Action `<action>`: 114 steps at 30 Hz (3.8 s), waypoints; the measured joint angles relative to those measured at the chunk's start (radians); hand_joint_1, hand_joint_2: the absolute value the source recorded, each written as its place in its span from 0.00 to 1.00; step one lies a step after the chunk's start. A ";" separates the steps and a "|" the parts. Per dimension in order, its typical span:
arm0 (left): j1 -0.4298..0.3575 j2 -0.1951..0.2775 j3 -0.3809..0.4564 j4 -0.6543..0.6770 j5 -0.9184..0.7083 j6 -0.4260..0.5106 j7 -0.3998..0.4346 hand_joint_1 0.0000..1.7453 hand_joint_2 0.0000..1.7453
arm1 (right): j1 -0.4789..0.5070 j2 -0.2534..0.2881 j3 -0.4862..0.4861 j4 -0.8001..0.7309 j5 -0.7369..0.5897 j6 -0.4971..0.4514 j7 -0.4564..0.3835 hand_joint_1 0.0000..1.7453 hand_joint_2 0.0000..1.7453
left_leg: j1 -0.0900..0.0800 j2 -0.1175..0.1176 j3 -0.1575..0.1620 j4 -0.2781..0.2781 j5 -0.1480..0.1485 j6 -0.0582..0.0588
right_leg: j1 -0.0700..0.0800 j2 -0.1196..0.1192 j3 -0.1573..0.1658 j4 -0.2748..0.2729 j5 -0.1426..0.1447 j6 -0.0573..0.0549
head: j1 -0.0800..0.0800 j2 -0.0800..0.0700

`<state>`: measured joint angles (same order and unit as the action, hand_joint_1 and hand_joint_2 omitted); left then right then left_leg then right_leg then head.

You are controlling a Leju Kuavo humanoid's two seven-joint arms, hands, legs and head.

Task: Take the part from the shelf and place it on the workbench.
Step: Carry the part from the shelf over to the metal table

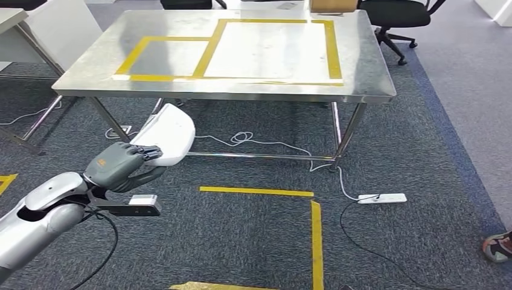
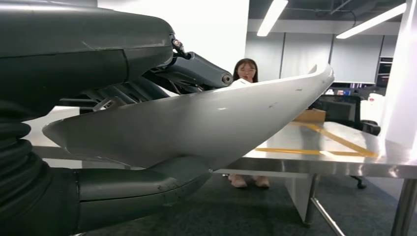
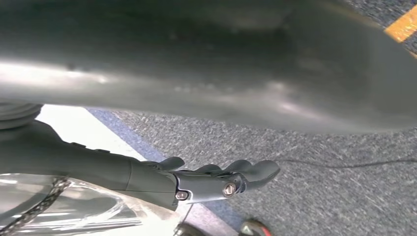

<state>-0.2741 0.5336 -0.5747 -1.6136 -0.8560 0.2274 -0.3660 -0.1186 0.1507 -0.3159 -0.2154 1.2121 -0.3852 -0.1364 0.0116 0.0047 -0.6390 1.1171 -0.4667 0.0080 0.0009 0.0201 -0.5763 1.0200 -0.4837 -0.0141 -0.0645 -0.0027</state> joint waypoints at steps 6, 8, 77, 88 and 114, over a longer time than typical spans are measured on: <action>0.005 0.004 0.003 -0.001 -0.002 0.004 0.000 1.00 1.00 | 0.001 0.001 0.000 0.000 0.000 -0.001 0.000 0.00 0.00 | -0.007 -0.001 0.048 -0.110 0.018 0.015 | -0.002 -0.002 -0.011 0.014 -0.017 0.030 | 0.002 0.000; 0.007 0.003 0.003 -0.002 -0.002 0.004 0.000 1.00 1.00 | -0.001 0.001 0.000 0.000 0.000 -0.002 0.000 0.00 0.00 | -0.001 0.001 0.058 -0.121 0.019 0.018 | -0.004 -0.007 -0.056 0.102 -0.061 0.040 | 0.004 0.000; -0.026 -0.001 0.026 0.002 -0.002 -0.049 0.003 1.00 1.00 | 0.010 -0.007 -0.003 -0.002 -0.040 -0.015 -0.020 0.00 0.00 | -0.003 -0.006 0.083 -0.117 -0.010 0.016 | -0.004 -0.012 -0.100 0.106 0.015 0.041 | 0.003 0.000; -0.028 -0.006 0.026 0.028 -0.019 -0.042 0.020 1.00 1.00 | 0.026 -0.009 -0.020 -0.001 -0.053 -0.025 -0.025 0.00 0.00 | 0.001 -0.007 -0.045 0.155 -0.138 -0.035 | -0.010 -0.011 -0.002 -0.027 0.017 -0.003 | -0.007 0.000; 0.098 0.070 0.139 0.049 -0.058 0.037 0.033 1.00 1.00 | 0.087 -0.051 -0.048 0.005 -0.056 -0.080 -0.085 0.00 0.00 | -0.004 -0.008 0.108 -0.098 -0.062 -0.017 | -0.005 -0.010 -0.021 -0.016 0.023 0.011 | -0.003 0.000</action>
<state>-0.1765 0.6035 -0.4358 -1.5648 -0.9145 0.2639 -0.3329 -0.0317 0.0999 -0.3639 -0.2109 1.1561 -0.4654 -0.2212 0.0072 -0.0036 -0.5313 1.0187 -0.5291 -0.0085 -0.0039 0.0104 -0.5978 1.0044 -0.4608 -0.0033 -0.0679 -0.0027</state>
